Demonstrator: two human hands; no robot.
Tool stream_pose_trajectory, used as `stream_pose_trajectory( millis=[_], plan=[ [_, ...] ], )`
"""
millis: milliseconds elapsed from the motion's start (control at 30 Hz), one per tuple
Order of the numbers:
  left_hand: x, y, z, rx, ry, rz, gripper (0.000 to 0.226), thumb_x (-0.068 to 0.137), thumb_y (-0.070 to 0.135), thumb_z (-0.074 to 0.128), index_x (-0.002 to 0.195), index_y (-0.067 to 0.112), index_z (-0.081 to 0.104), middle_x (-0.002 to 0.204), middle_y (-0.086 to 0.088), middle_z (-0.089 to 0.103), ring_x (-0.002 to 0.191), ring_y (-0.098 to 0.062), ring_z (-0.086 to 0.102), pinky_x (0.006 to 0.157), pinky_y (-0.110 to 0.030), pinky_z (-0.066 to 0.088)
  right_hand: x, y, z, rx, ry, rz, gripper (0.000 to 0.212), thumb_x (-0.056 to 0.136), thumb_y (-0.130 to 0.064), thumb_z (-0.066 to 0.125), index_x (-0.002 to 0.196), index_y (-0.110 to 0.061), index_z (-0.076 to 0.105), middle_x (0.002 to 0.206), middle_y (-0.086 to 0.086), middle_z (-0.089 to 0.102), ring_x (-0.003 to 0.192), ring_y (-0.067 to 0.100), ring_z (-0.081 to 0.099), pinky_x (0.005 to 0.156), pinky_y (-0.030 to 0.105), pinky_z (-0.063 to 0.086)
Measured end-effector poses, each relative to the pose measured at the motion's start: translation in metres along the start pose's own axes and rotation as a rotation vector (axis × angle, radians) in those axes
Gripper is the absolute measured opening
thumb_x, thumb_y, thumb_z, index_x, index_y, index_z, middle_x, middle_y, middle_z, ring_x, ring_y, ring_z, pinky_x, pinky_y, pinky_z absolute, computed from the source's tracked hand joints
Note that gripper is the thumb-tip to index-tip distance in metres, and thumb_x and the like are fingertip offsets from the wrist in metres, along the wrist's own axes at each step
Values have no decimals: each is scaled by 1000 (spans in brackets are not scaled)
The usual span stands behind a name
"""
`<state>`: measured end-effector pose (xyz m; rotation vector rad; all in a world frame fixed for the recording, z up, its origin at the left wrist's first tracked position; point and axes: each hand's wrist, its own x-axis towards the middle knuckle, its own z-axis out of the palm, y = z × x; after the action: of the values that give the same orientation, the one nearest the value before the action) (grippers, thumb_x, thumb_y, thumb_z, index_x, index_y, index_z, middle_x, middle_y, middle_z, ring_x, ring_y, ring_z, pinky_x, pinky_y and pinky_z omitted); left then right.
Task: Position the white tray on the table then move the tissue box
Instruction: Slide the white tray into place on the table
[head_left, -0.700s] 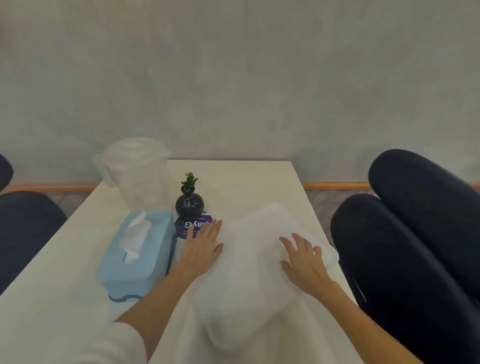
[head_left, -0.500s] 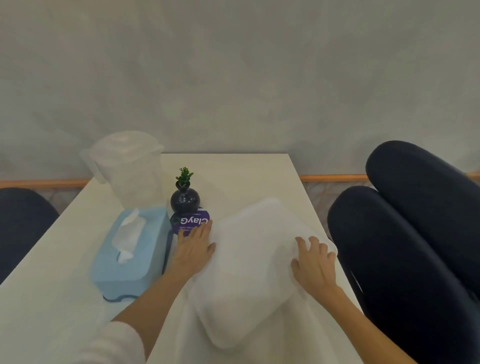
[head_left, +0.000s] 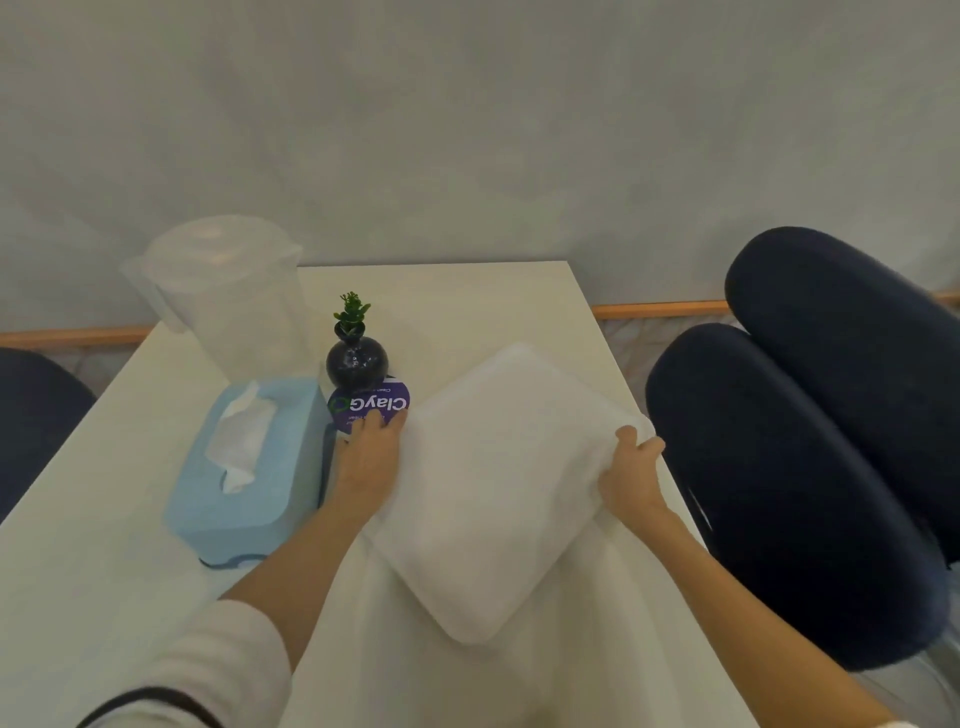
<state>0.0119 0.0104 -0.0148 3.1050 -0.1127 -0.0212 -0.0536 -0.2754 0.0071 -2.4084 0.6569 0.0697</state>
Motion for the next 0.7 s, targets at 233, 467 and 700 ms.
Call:
stream_pose_trajectory(
  millis=[233, 467, 700],
  plan=[
    [-10, 8, 2, -45, -22, -75, 45, 96, 4, 49, 139, 13, 39, 135, -15, 47, 123, -29, 47, 95, -43, 49, -14, -1, 2, 149, 46, 71, 60, 90, 0, 54, 140, -6, 23, 137, 22, 30, 108, 37, 49, 88, 42, 47],
    [-18, 12, -1, -147, -48, -73, 31, 95, 6, 47, 126, 7, 49, 119, -18, 56, 101, -33, 61, 80, -41, 54, -32, 16, 10, 161, 90, 8, 59, 86, 14, 47, 140, -3, 29, 131, 21, 40, 112, 35, 48, 90, 40, 45],
    [-42, 31, -11, -192, -184, -97, 19, 96, 14, 46, 114, 9, 50, 110, -13, 62, 96, -32, 62, 78, -39, 50, 7, 30, -3, 45, 182, -69, 25, 89, 7, 48, 111, 5, 58, 111, 21, 61, 101, 34, 59, 80, 35, 49]
  ],
)
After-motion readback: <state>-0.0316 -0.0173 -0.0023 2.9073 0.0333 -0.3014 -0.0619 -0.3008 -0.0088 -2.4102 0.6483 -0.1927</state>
